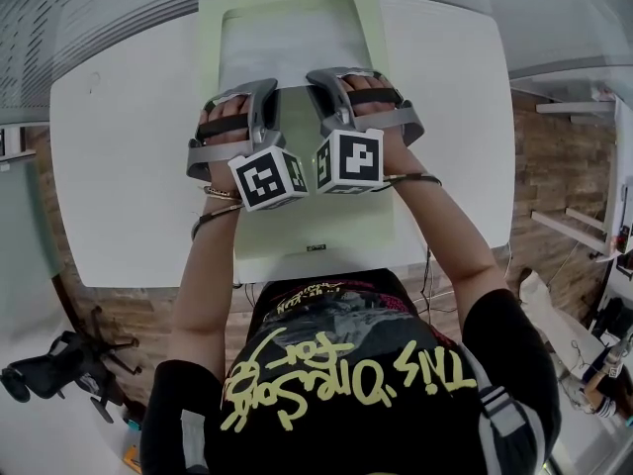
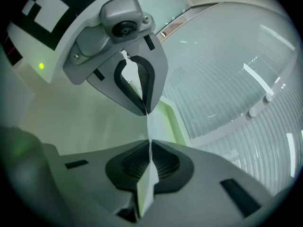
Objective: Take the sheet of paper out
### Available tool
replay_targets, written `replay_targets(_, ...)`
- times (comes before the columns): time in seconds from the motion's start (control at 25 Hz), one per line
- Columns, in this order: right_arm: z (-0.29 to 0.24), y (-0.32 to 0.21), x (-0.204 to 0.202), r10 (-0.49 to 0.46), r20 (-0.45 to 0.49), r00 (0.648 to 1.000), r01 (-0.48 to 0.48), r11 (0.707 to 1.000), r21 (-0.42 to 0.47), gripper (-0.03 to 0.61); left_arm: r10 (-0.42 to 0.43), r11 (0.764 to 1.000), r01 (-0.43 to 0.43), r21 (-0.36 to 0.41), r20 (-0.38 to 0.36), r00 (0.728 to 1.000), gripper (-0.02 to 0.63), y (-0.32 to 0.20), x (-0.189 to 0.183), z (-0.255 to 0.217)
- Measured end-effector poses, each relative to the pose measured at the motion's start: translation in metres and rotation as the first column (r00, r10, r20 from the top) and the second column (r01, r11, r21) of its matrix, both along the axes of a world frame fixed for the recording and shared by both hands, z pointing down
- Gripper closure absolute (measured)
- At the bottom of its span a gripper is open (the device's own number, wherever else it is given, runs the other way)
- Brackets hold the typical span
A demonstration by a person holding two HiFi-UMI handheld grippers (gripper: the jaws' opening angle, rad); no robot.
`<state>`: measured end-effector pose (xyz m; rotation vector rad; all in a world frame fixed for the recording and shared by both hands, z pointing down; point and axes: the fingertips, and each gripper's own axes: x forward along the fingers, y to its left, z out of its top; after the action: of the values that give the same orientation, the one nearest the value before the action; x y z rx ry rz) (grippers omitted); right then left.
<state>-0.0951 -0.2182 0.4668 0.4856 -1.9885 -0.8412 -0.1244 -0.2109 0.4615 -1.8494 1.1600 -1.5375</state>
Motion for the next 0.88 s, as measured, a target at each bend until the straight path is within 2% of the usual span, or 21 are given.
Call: replay_targets(0.88,-0.018,0.024,0.006,-0.015,0.032,0.999,0.014,1.000,0.014,0.568,-0.020,1.000,0.020,0.003,-0.002,1.000,0.607,0.026,0.006,-0.010)
